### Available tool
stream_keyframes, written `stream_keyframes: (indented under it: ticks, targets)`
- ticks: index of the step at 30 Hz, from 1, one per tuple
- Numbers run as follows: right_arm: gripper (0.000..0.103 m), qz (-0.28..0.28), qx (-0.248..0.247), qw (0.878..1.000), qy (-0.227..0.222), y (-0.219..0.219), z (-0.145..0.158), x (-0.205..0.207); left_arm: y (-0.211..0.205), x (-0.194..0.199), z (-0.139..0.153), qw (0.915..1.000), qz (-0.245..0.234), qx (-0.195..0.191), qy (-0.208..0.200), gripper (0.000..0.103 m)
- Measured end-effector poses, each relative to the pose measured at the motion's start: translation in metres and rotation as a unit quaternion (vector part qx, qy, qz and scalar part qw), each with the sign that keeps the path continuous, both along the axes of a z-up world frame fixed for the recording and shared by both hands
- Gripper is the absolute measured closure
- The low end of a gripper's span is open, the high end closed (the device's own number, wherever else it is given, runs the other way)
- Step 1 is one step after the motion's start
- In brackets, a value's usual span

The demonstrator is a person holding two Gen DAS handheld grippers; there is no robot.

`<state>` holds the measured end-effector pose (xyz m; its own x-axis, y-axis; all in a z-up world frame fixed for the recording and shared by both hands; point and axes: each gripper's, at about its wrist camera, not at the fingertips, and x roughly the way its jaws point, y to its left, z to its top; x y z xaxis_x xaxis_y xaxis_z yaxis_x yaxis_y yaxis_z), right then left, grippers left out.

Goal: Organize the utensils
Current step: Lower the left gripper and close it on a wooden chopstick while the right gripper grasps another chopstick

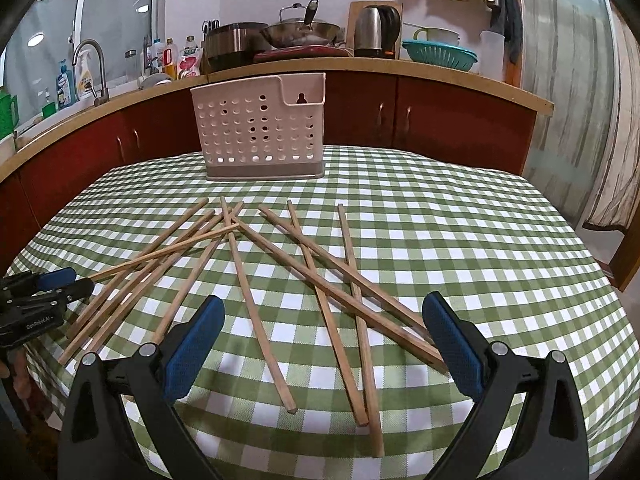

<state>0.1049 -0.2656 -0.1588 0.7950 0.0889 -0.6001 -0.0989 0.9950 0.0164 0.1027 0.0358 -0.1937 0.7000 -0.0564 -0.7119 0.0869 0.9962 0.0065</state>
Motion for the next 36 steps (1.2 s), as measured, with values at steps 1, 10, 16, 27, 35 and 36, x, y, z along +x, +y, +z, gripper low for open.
stream_keyframes:
  ticks: [1, 10, 16, 27, 35, 36]
  targets:
    - [0.007, 0.0, 0.0, 1.0, 0.0, 0.0, -0.001, 0.0, 0.0, -0.001, 0.001, 1.0, -0.004, -0.003, -0.001, 0.066]
    - [0.007, -0.001, 0.002, 1.0, 0.003, -0.002, -0.003, 0.001, -0.006, -0.005, 0.002, 0.9993, -0.029, -0.022, -0.004, 0.084]
    - [0.007, 0.0, 0.004, 1.0, 0.005, -0.001, -0.004, 0.001, -0.011, -0.007, 0.0, 0.9989, -0.04, -0.025, -0.001, 0.085]
    - [0.007, -0.001, 0.006, 1.0, 0.003, -0.001, -0.004, 0.001, -0.015, -0.012, -0.002, 0.9985, -0.05, -0.016, -0.011, 0.093]
    - [0.007, 0.002, 0.007, 1.0, 0.008, -0.002, -0.008, 0.002, -0.012, -0.011, 0.001, 0.9988, -0.038, -0.024, -0.018, 0.098]
    - [0.007, 0.004, 0.007, 1.0, 0.009, -0.003, -0.008, 0.002, -0.01, -0.01, 0.003, 0.9989, -0.034, -0.024, -0.02, 0.098]
